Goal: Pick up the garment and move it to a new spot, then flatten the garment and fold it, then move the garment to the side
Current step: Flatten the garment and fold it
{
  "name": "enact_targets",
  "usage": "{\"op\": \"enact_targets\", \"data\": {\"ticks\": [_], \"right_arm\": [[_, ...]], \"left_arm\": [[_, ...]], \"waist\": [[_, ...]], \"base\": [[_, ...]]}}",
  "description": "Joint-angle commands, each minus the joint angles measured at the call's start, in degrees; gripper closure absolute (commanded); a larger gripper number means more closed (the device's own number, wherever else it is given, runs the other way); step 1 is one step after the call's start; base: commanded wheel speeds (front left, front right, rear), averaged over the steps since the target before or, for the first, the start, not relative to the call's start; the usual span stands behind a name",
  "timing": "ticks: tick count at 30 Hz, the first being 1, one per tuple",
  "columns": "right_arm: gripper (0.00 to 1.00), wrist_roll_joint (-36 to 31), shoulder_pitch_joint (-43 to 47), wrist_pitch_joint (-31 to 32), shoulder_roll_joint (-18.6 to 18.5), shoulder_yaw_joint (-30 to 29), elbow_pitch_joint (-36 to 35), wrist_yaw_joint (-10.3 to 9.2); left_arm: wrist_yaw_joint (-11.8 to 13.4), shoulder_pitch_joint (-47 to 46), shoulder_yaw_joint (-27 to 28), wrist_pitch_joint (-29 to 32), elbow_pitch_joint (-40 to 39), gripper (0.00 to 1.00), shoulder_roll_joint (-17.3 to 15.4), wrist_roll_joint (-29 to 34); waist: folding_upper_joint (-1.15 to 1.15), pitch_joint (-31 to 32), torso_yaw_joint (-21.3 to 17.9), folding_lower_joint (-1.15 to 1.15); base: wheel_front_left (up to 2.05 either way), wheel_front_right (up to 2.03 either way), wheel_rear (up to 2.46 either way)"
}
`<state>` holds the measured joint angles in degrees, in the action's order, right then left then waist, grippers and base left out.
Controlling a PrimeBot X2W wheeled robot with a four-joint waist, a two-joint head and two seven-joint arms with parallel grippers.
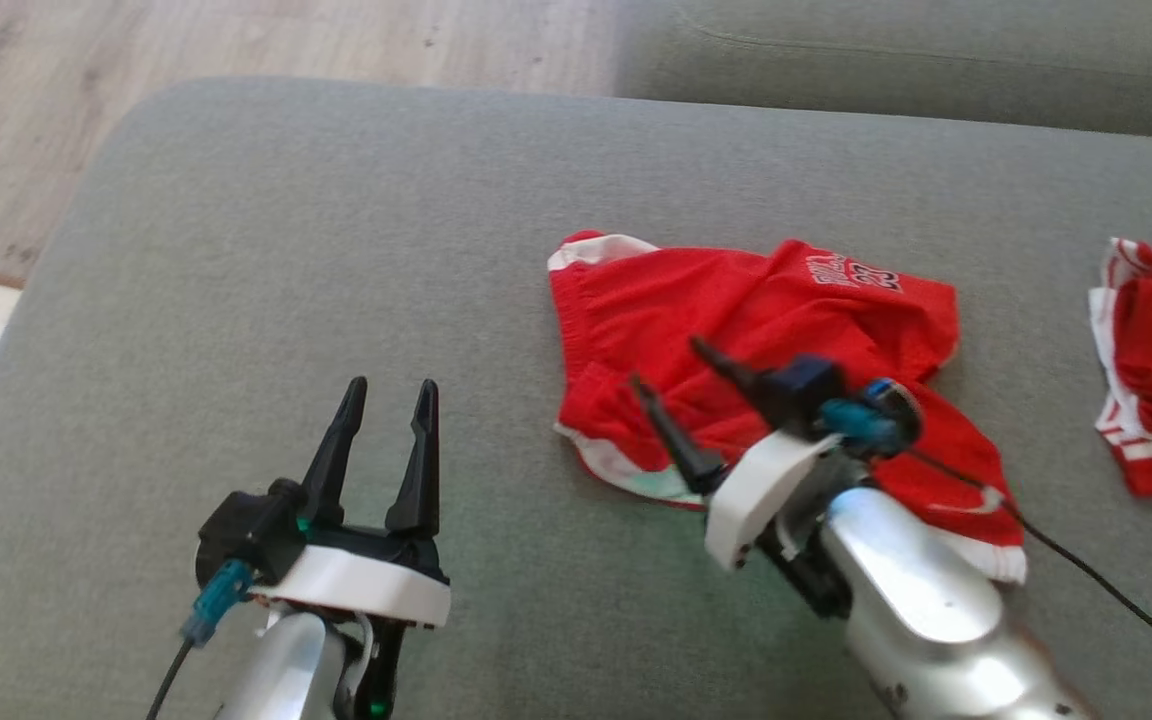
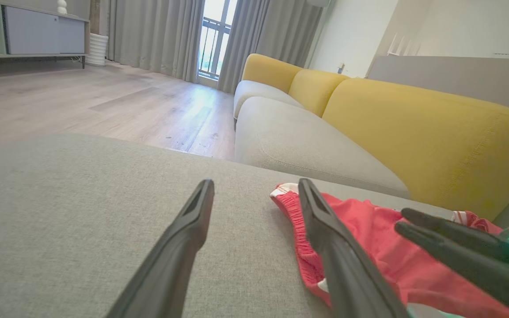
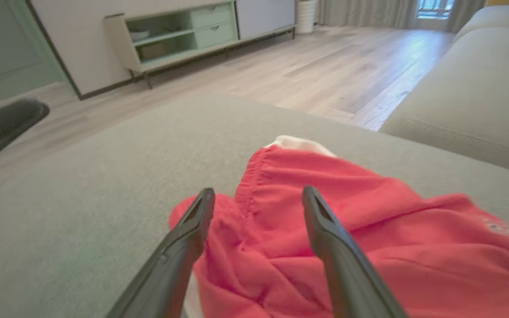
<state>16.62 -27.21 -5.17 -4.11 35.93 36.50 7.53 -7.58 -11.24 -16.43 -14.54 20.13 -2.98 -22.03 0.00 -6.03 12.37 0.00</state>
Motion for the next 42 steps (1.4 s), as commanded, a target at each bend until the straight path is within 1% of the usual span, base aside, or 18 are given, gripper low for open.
{"op": "enact_targets", "data": {"ticks": [1,6,7,9,13,15,19,22,24,30,32,34,39,42], "right_arm": [[0.0,0.43,1.19,-1.22,0.35,-2.07,-3.36,-0.04],[0.0,-0.7,6.06,-3.45,-1.49,-11.81,-9.72,-0.04],[0.0,-0.7,6.06,-3.45,-1.49,-11.81,-9.72,-0.04],[0.0,-2.2,8.98,-4.48,-1.73,-16.73,-12.74,-0.04],[0.0,-5.01,15.37,-5.9,-0.75,-26.94,-18.54,-0.04],[0.0,-7.39,18.24,-6.3,-0.23,-30.24,-20.84,-0.04],[0.0,-8.17,23.35,-7.07,0.92,-34.88,-23.99,-0.04],[0.0,-7.17,25.74,-7.72,1.17,-35.87,-24.88,-0.04],[0.0,-5.22,26.56,-8.29,1.21,-35.18,-25.33,-0.04],[0.0,-4.49,25.71,-8.69,1.22,-34.27,-25.68,-0.04],[0.0,-4.62,25.41,-8.72,1.23,-34.1,-25.7,-0.04],[0.0,-4.76,25.2,-8.73,1.23,-34.01,-25.75,-0.04],[0.0,-4.86,25.29,-8.81,1.23,-34.13,-25.48,-0.04],[0.0,-4.97,25.12,-8.8,1.23,-33.83,-25.32,-0.04]], "left_arm": [[0.11,-1.07,2.38,-0.46,-1.99,0.0,-0.9,0.56],[0.1,-0.83,3.01,-0.46,-2.55,0.0,-1.05,0.76],[0.1,-0.83,3.01,-0.46,-2.55,0.0,-1.05,0.76],[0.1,-0.63,3.26,-0.46,-2.84,0.0,-1.03,0.77],[0.1,-0.14,3.33,-0.46,-3.15,0.0,-1.08,0.82],[0.1,0.08,3.07,-0.46,-3.1,0.0,-1.19,0.86],[0.09,0.48,2.9,-0.46,-3.04,0.0,-1.34,0.81],[0.09,0.88,3.17,-0.46,-3.26,0.0,-1.3,0.51],[0.09,1.22,3.6,-0.46,-3.53,0.0,-1.21,0.47],[0.09,1.09,2.7,-0.46,-3.15,0.0,-1.2,0.22],[0.09,0.95,1.16,-0.46,-2.11,0.0,-1.76,0.0],[0.09,0.59,-1.56,-0.2,-0.44,0.0,-2.98,0.08],[0.09,-1.3,-7.39,2.28,3.37,0.0,-5.6,-0.32],[0.09,-2.65,-8.54,3.1,5.55,0.0,-6.59,-0.5]], "waist": [[0.0,0.21,-1.51,0.0],[0.0,0.34,-4.09,0.0],[0.0,0.34,-4.09,0.0],[0.0,0.4,-5.16,0.0],[0.0,0.34,-7.1,0.0],[0.0,0.35,-7.89,0.0],[0.0,0.45,-8.92,0.0],[0.0,0.5,-9.53,0.0],[0.0,0.36,-10.02,0.0],[0.0,0.2,-10.51,0.0],[0.0,-0.01,-10.67,0.0],[0.0,-0.39,-10.8,0.0],[0.0,-1.31,-10.68,0.0],[0.0,-1.81,-10.65,0.0]], "base": [[0.0,0.0,0.0],[0.0,0.0,0.0],[0.0,0.0,0.0],[0.0,0.0,0.0],[0.0,0.0,0.0],[0.0,0.0,0.0],[0.0,0.0,0.0],[0.0,0.0,0.0],[0.0,0.0,0.0],[0.0,0.0,0.0],[0.0,0.0,0.0],[0.0,0.0,0.0],[0.0,0.0,0.0],[0.0,0.0,0.0]]}}
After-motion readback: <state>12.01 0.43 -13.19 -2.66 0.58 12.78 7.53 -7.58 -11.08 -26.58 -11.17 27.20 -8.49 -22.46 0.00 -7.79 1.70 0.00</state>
